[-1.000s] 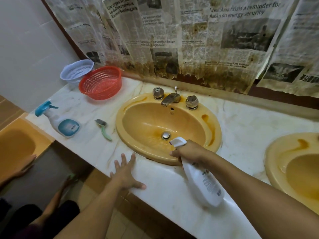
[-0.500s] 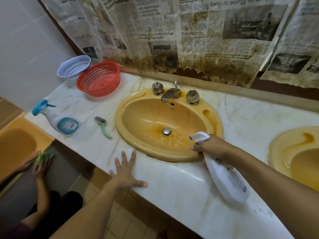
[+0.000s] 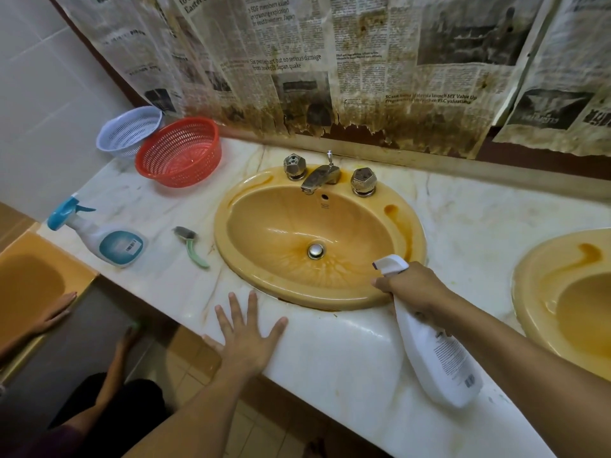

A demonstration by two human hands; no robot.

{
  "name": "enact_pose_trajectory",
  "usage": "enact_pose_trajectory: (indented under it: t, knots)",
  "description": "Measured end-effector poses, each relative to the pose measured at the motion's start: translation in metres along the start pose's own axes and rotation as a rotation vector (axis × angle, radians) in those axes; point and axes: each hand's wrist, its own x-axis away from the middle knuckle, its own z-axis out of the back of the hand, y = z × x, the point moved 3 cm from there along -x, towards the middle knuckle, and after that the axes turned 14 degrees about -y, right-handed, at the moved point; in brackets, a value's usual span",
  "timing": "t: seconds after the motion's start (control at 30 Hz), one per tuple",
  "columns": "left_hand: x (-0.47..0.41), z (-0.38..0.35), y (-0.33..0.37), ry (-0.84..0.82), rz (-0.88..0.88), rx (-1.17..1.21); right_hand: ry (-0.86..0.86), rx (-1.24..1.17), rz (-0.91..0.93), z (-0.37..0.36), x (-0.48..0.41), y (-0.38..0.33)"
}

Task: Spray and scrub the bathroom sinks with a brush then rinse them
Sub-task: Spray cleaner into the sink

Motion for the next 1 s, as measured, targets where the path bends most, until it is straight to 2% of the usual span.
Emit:
enact_pose_trajectory:
  t: [0.1,0.33,0.47,0.53,0.7,1.0]
  knots:
    - [-0.001,0.001,-0.001,-0.009,0.006,0.009,0.138,0.081,-0.068,0.005,0.0,0.005]
    - [-0.002,0.008,0.0,-0.064,0.02,0.004,0.065,0.04,-0.016,0.012,-0.003,0.001]
    - [-0.003,0.009,-0.001,-0.091,0.024,0.007,0.241,-0.041,0.004,0.016,-0.004,0.003]
    - [-0.003,0.009,-0.001,-0.102,0.027,0.005,0.275,-0.042,0.006,0.018,-0.002,0.0]
    - [-0.002,0.011,0.0,-0.109,0.018,0.01,0.211,-0.062,0.011,0.02,0.001,0.001]
    - [0.001,0.012,0.001,-0.122,0.024,0.0,0.276,-0.206,0.091,0.018,0.005,-0.016]
